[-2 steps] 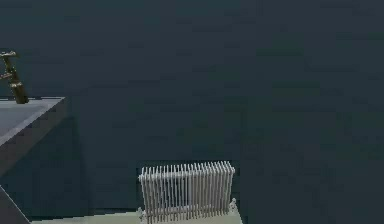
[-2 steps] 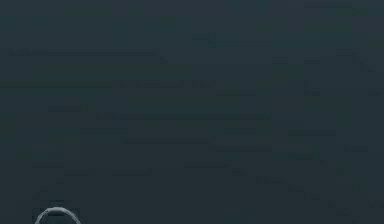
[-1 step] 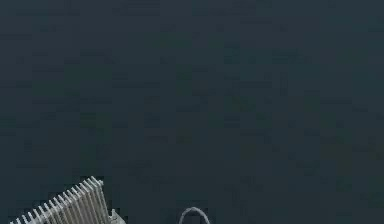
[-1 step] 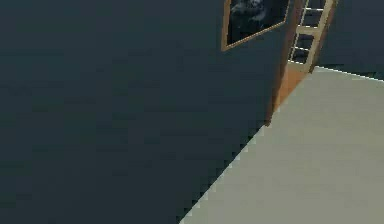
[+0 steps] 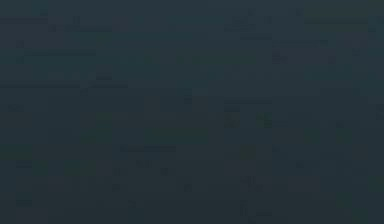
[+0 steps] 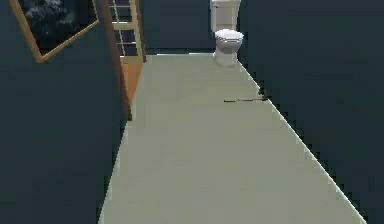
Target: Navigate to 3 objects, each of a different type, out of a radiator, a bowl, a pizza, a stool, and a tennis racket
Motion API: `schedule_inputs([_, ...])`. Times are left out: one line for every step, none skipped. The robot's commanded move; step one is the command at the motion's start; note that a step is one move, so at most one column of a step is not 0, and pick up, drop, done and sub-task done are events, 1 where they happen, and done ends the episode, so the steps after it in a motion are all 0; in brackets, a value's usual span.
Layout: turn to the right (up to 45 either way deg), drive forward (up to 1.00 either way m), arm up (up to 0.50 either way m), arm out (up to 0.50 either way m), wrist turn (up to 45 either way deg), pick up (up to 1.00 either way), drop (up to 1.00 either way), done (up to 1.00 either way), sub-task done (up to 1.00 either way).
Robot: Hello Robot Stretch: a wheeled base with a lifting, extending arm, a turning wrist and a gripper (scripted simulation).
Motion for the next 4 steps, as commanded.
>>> schedule_inputs([45.0, 0.0, 0.0, 0.0, 0.0, 0.0, 0.0, 0.0, 0.0])
schedule_inputs([42.0, 0.0, 0.0, 0.0, 0.0, 0.0, 0.0, 0.0, 0.0])
schedule_inputs([0.0, 1.0, 0.0, 0.0, 0.0, 0.0, 0.0, 0.0, 0.0])
schedule_inputs([3.0, 0.0, 0.0, 0.0, 0.0, 0.0, 0.0, 0.0, 0.0])
